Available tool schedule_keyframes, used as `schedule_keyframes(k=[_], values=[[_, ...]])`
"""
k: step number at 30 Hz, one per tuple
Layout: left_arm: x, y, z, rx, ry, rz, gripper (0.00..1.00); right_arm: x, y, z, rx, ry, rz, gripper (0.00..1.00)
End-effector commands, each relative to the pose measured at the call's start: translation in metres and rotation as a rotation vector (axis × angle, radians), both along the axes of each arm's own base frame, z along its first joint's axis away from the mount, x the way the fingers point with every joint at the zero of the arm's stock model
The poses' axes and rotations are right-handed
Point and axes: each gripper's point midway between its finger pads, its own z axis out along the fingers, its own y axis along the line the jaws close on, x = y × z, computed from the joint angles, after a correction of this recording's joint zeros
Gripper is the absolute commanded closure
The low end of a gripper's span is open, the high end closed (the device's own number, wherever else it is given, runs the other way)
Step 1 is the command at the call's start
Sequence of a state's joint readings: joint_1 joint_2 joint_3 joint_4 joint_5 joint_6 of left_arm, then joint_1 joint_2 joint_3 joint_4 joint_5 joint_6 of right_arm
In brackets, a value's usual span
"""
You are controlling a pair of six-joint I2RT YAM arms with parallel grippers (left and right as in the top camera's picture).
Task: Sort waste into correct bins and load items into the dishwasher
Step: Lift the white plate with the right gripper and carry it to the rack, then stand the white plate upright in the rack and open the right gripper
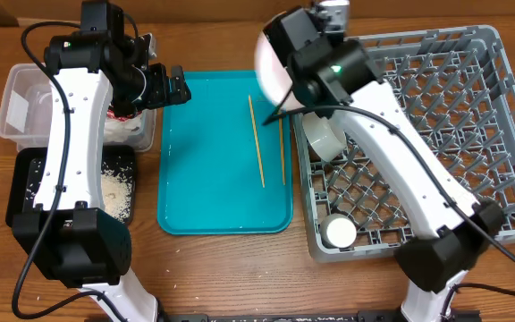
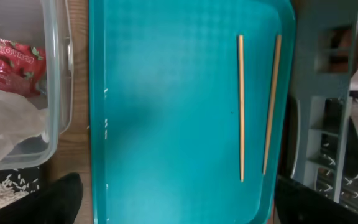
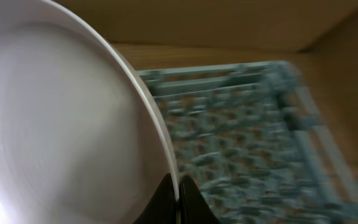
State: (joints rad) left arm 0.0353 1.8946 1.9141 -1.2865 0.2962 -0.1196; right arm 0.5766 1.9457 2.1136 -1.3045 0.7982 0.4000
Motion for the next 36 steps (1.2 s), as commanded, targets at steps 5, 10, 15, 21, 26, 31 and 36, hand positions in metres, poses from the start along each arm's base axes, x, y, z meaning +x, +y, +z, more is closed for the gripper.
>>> schedule_keyframes(k=[5,10,15,21,26,31,36], values=[[0.002,-0.001,0.007,-0.003,-0.025,-0.011,0.0,-0.025,-0.069,0.048,-0.391,-0.052,-0.169,0.96],[0.002,-0.001,0.007,-0.003,-0.025,-0.011,0.0,-0.023,-0.101,0.033,-0.415,0.016,-0.229,0.96],[0.002,-0.001,0.007,-0.003,-0.025,-0.011,0.0,-0.02,-0.128,-0.006,-0.342,0.131,-0.266,0.96],[0.002,-0.001,0.007,-0.003,-0.025,-0.011,0.0,-0.012,-0.135,-0.031,-0.373,0.172,-0.249,0.96],[0.002,-0.001,0.007,-0.003,-0.025,-0.011,0.0,-0.006,-0.132,-0.049,-0.375,0.176,-0.227,0.96],[0.002,-0.001,0.007,-0.003,-0.025,-0.011,0.0,-0.003,-0.126,-0.063,-0.328,0.184,-0.209,0.96],[0.002,-0.001,0.007,-0.003,-0.025,-0.011,0.0,0.005,-0.111,-0.074,-0.219,0.183,-0.168,0.8]])
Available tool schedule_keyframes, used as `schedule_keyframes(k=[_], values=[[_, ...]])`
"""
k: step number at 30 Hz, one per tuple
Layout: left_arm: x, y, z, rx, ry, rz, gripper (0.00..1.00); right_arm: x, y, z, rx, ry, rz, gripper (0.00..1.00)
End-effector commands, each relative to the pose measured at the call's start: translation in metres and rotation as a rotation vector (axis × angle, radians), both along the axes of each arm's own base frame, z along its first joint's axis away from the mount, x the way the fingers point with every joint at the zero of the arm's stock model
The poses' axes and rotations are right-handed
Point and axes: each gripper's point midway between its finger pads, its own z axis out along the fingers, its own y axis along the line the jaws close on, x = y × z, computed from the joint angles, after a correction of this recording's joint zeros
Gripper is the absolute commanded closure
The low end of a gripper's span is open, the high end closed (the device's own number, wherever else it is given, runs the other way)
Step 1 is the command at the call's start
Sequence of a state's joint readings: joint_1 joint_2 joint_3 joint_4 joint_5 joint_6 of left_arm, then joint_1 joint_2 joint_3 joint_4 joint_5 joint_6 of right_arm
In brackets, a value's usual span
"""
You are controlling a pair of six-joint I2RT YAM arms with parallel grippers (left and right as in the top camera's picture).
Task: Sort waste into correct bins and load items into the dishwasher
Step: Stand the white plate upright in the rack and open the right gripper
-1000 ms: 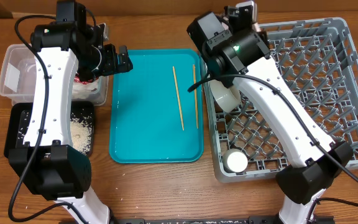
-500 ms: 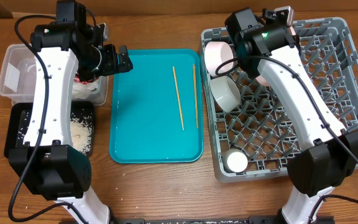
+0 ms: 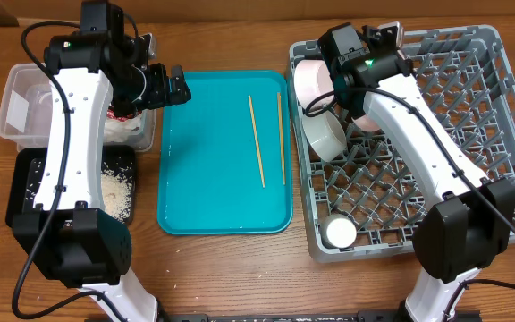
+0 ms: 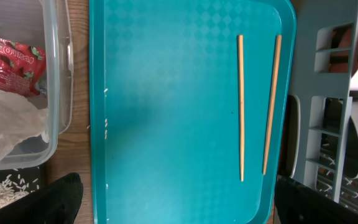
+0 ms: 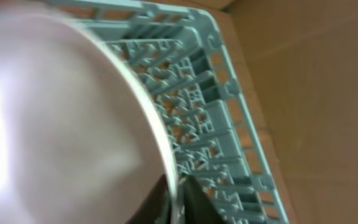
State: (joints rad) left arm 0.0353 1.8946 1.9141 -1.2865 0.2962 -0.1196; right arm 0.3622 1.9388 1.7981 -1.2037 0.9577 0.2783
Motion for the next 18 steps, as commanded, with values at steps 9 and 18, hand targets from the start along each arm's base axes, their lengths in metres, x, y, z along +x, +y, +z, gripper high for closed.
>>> schedule_keyframes(k=[9,18], values=[[0.002,-0.001,0.007,-0.003,-0.025,-0.011,0.0,0.015,0.042,-0.017,0.288,-0.017,0.091,0.24],[0.002,-0.001,0.007,-0.003,-0.025,-0.011,0.0,0.004,0.128,0.085,0.795,-0.087,0.37,0.22]])
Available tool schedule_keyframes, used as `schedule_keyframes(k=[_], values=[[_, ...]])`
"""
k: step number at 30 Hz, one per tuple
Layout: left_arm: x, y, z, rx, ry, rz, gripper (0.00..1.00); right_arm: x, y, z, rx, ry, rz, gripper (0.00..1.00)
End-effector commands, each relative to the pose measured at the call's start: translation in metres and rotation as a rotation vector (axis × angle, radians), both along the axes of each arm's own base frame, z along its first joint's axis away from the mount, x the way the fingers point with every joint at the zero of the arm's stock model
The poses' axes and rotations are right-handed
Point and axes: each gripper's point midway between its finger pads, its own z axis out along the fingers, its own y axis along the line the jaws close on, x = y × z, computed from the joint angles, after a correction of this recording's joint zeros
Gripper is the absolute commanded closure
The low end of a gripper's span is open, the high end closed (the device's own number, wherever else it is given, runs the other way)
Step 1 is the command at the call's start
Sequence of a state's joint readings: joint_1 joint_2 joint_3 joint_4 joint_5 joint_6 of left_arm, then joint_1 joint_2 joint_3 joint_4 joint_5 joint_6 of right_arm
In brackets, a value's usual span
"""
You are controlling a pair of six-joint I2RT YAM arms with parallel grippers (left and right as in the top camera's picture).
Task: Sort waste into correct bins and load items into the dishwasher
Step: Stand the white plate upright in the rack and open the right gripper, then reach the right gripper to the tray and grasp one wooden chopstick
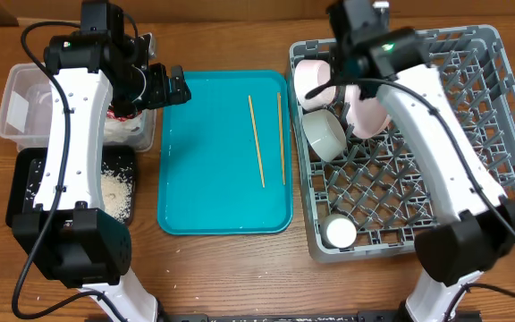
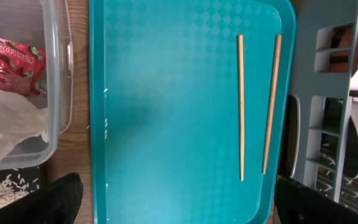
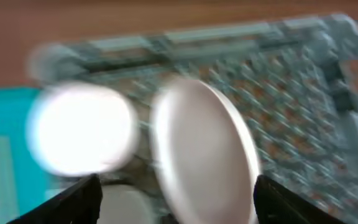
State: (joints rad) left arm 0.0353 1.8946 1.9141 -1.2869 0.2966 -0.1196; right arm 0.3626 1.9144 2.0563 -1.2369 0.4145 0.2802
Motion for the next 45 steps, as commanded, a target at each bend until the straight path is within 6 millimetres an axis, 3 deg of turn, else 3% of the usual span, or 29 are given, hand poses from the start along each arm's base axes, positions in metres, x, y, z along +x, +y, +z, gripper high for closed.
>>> schedule_keyframes(k=[1,3,8,10,17,24,40,43,45], values=[[0.002,0.0,0.007,-0.003,-0.026,-0.011,0.0,-0.017,0.061,0.046,0.313,-0.035,0.205,0.23],[0.002,0.0,0.007,-0.003,-0.026,-0.011,0.0,-0.025,0.1,0.034,0.43,0.02,0.314,0.34],[0.002,0.0,0.007,-0.003,-0.026,-0.011,0.0,-0.031,0.137,-0.009,0.461,0.087,0.308,0.45],[0.002,0.0,0.007,-0.003,-0.026,-0.011,0.0,-0.037,0.16,-0.042,0.46,0.139,0.3,0.52],[0.002,0.0,0.007,-0.003,-0.026,-0.011,0.0,-0.046,0.204,-0.115,0.411,0.24,0.327,0.56],[0.002,0.0,0.007,-0.003,-0.026,-0.011,0.0,-0.05,0.206,-0.179,0.331,0.339,0.25,0.56],[0.002,0.0,0.007,-0.003,-0.026,-0.011,0.0,-0.064,0.196,-0.256,0.258,0.491,0.185,0.6],[0.002,0.0,0.007,-0.003,-0.026,-0.011,0.0,-0.067,0.195,-0.259,0.257,0.51,0.184,0.7],[0.002,0.0,0.007,-0.003,-0.026,-0.011,0.0,-0.071,0.195,-0.259,0.253,0.524,0.185,0.85]])
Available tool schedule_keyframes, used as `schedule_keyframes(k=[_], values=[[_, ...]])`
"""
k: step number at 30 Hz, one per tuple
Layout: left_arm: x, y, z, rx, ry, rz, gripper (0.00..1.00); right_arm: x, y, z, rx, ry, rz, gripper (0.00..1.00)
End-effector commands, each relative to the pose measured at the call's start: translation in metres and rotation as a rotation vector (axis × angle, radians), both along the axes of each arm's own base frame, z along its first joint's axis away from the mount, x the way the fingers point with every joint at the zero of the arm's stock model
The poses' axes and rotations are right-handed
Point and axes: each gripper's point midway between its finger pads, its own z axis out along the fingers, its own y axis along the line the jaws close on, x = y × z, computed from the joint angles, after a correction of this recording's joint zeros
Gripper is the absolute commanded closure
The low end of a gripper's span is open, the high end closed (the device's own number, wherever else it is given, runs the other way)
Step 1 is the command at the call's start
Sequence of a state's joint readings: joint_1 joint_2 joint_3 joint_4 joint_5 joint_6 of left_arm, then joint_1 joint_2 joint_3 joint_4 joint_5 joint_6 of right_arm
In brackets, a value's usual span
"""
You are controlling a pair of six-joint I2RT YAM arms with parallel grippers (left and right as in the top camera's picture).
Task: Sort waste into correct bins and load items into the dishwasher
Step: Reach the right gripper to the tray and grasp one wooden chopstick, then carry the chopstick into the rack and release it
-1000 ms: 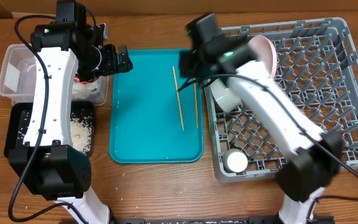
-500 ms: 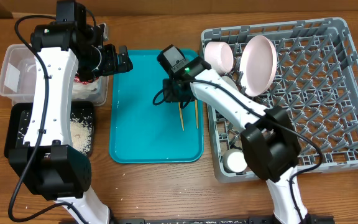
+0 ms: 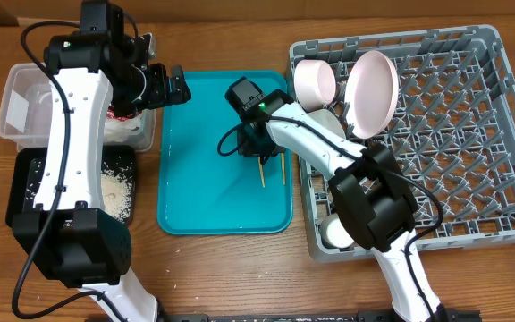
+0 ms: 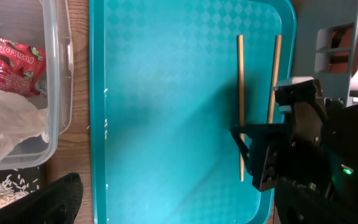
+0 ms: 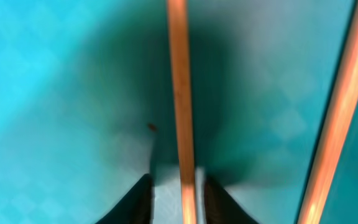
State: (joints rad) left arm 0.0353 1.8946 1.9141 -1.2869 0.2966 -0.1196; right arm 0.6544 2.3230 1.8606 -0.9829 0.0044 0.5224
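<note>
Two wooden chopsticks lie on the teal tray (image 3: 204,161). My right gripper (image 3: 259,150) is down on the tray, open, its fingers astride the left chopstick (image 5: 179,93) with a small gap on each side. The right chopstick (image 5: 337,112) lies free beside it, near the tray's rim. From the left wrist view the right arm (image 4: 291,149) covers the lower ends of both chopsticks. My left gripper (image 3: 164,87) hangs open and empty over the tray's back left corner. A pink plate (image 3: 371,82) stands upright in the grey rack (image 3: 454,134).
The rack also holds a pink bowl (image 3: 314,80), a white bowl (image 3: 329,121) and a white cup (image 3: 338,233). At far left a clear bin (image 3: 25,103) holds a red wrapper (image 4: 8,59). In front of it sits a black bin with rice (image 3: 114,192).
My right gripper was open above the rack's back left; now it is low on the tray, astride the left chopstick. The left arm, plate and chopsticks have not moved.
My right gripper held the plate by its rim above the tray and rack edge. Then it held the plate at the rack's back left. Later the plate stood in the rack and the gripper was open above it. Now the gripper is at the left chopstick.
</note>
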Motion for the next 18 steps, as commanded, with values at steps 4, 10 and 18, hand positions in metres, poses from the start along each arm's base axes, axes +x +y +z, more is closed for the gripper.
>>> schedule_keyframes(k=[4,10,18], values=[[0.002,0.0,0.007,-0.003,-0.026,-0.011,0.0,-0.015,-0.009,-0.014,-0.046,0.073,-0.004,0.96],[0.002,0.0,0.007,-0.003,-0.026,-0.011,0.0,-0.02,-0.014,0.018,-0.056,0.078,0.027,0.96],[0.002,0.0,0.007,-0.003,-0.026,-0.011,0.0,-0.033,-0.026,0.153,0.026,-0.085,0.105,0.96]])
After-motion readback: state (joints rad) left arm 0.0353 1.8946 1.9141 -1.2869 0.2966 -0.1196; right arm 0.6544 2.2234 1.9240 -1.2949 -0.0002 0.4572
